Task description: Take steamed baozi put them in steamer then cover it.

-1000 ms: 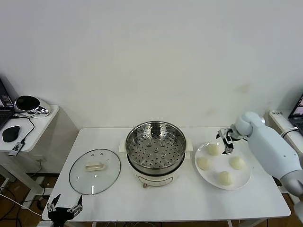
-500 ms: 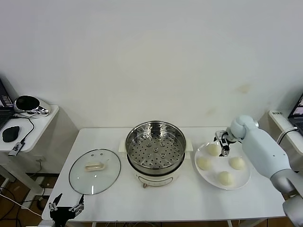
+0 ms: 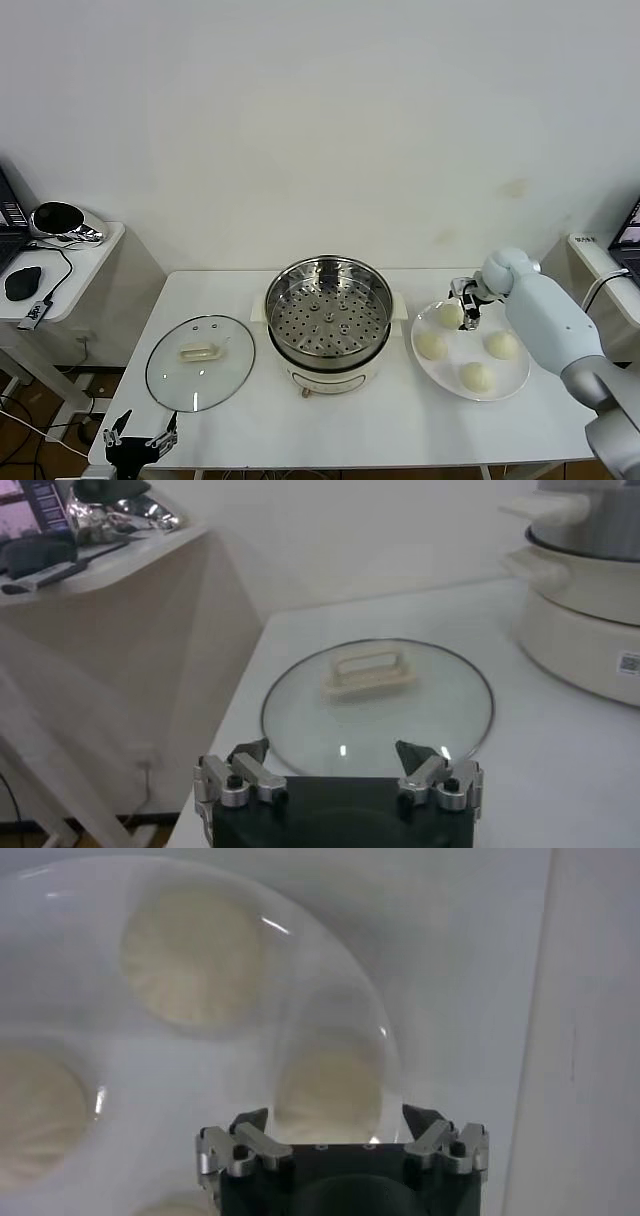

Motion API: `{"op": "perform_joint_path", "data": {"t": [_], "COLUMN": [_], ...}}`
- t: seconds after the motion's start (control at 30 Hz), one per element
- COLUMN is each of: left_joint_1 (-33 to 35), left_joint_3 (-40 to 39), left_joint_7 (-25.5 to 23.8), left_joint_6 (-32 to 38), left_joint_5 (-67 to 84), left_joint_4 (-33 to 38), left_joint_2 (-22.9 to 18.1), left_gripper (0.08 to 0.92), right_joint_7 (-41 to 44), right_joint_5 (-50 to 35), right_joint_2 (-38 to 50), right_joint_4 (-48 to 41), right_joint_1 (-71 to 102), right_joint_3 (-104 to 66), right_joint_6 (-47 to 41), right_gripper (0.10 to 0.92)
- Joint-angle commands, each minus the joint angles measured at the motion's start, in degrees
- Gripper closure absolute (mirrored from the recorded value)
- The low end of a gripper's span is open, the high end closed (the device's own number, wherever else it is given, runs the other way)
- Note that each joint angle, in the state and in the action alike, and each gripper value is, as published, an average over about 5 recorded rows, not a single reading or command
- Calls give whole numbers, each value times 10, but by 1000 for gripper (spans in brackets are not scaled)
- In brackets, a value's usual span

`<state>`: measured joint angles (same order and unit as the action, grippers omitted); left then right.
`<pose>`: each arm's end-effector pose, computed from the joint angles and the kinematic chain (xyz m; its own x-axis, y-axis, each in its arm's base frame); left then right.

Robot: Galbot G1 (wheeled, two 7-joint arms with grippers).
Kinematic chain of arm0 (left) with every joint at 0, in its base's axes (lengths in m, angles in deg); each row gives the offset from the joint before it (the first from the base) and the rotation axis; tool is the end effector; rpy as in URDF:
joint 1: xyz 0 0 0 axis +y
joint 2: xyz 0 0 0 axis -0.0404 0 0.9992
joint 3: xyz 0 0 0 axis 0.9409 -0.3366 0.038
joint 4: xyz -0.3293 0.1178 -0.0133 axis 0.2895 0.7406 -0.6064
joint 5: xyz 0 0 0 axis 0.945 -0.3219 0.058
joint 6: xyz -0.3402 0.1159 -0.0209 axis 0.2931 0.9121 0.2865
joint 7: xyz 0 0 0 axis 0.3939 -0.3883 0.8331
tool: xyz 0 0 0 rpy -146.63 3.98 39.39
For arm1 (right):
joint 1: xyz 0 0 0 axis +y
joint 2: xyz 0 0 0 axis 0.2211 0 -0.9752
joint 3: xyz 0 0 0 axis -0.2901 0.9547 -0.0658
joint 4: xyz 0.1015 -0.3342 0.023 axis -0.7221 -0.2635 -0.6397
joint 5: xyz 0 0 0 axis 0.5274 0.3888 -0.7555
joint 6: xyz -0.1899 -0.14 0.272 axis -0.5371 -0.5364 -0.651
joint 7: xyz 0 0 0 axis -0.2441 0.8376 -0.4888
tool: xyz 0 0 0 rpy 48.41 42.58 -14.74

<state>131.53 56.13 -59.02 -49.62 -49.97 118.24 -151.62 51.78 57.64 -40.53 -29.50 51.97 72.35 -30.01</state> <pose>0.1290 0.1265 -0.3253 -0.8824 -0.1281 0.4528 -0.0494 0.9821 0.1817 0.5849 -0.1705 -0.2435 -0.3409 -0.0347 0.9395 -0.9318 -0.1201 -0.3426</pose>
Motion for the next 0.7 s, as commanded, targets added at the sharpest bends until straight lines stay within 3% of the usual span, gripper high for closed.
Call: {"op": "perform_joint_path", "data": {"t": [0.03, 0.43, 0.7], "left_joint_1": [-5, -8, -16], "left_joint_3": [0, -1, -6], "left_joint_7": [-1, -2, -1], "left_joint_6": [0, 0, 0], "left_joint_5": [0, 0, 0], "left_joint_4": [-6, -8, -11], "left_joint_2": [1, 2, 4], "left_gripper": [177, 177, 177], "right_joint_7": [-7, 5, 46], "right_joint_5": [0, -44, -153], "right_joint_2": [-1, 25, 85], "right_joint_4": [-8, 17, 92], "right_joint_1": [2, -2, -68], "right_joint_3": [0, 6, 70], "right_joint_6": [0, -11, -31], "right_gripper": [267, 541, 558]}}
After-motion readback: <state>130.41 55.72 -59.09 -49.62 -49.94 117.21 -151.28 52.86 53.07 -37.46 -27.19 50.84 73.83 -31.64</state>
